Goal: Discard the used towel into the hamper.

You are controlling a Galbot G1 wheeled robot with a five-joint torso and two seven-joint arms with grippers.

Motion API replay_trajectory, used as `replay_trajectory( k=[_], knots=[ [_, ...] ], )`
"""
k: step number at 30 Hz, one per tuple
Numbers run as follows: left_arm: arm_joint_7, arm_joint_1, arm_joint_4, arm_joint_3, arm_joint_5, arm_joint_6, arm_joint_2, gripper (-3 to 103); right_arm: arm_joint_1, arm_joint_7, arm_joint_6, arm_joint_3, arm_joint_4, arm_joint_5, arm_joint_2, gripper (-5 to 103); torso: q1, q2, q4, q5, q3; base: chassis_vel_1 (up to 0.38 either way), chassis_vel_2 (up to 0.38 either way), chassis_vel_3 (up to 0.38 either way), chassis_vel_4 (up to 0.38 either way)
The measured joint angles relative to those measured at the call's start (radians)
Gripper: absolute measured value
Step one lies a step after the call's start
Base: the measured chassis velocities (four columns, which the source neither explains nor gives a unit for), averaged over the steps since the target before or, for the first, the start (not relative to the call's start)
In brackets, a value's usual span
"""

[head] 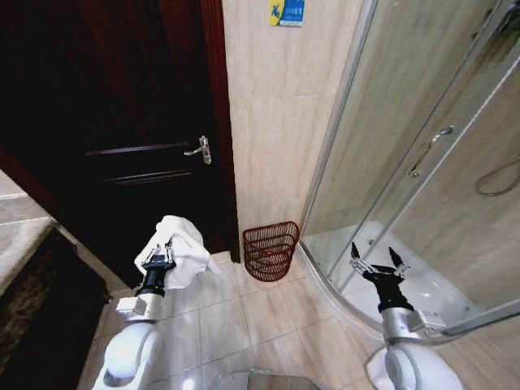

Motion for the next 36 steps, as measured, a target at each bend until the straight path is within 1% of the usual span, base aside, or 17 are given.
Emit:
replay_trajectory(
  k=[5,10,11,15,19,21,26,29,33,36],
  knots=[
    [0.0,0.007,0.007,-0.001,0.008,-0.015,0.0,9,-0.008,-0.01,0.025,0.002,-0.005,-0.009,0.001,100,-0.013,-0.028,0.0,0.0,-0.015,0.0,0.0,0.0,0.0],
    [-0.004,0.003,0.009,-0.002,0.025,-0.016,-0.006,9,-0.014,-0.012,0.049,0.007,-0.011,-0.011,-0.002,100,-0.024,-0.052,0.0,0.0,-0.029,0.0,0.0,0.0,0.0],
    [-0.004,0.003,0.009,-0.002,0.025,-0.016,-0.006,9,-0.014,-0.012,0.049,0.007,-0.011,-0.011,-0.002,100,-0.024,-0.052,0.0,0.0,-0.029,0.0,0.0,0.0,0.0],
    [-0.005,0.004,0.004,-0.002,0.033,-0.016,-0.012,9,-0.015,-0.003,0.053,0.01,-0.009,-0.008,-0.004,100,-0.034,-0.077,0.0,0.0,-0.042,-0.026,0.031,0.024,-0.037],
    [-0.005,0.006,0.001,-0.002,0.033,-0.016,-0.013,9,-0.017,-0.001,0.054,0.01,-0.005,-0.008,-0.004,100,-0.04,-0.089,0.0,0.0,-0.049,-0.067,0.084,0.077,-0.08],
    [-0.005,0.009,-0.003,-0.004,0.034,-0.018,-0.013,9,-0.025,-0.001,0.056,0.008,-0.001,-0.008,-0.004,100,-0.046,-0.103,0.0001,0.0001,-0.057,-0.085,0.095,0.091,-0.117],
    [-0.005,0.013,-0.005,-0.006,0.034,-0.023,-0.015,9,-0.037,-0.001,0.064,0.007,-0.001,-0.008,-0.006,100,-0.054,-0.122,0.0,0.0001,-0.068,-0.088,0.085,0.079,-0.098],
    [-0.006,0.019,-0.006,-0.008,0.035,-0.029,-0.018,9,-0.045,-0.001,0.069,0.005,0.0,-0.008,-0.007,100,-0.063,-0.141,0.0,0.0,-0.078,-0.063,0.063,0.059,-0.066],
    [-0.006,0.019,-0.007,-0.008,0.038,-0.031,-0.018,9,-0.045,-0.001,0.071,0.004,0.001,-0.009,-0.007,100,-0.068,-0.153,0.0,0.0,-0.085,-0.063,0.054,0.07,-0.05],
    [-0.006,0.018,-0.008,-0.009,0.042,-0.032,-0.018,9,-0.047,0.001,0.073,0.003,0.001,-0.009,-0.005,100,-0.076,-0.171,0.0,0.0,-0.095,-0.077,0.052,0.061,-0.053]
  ],
)
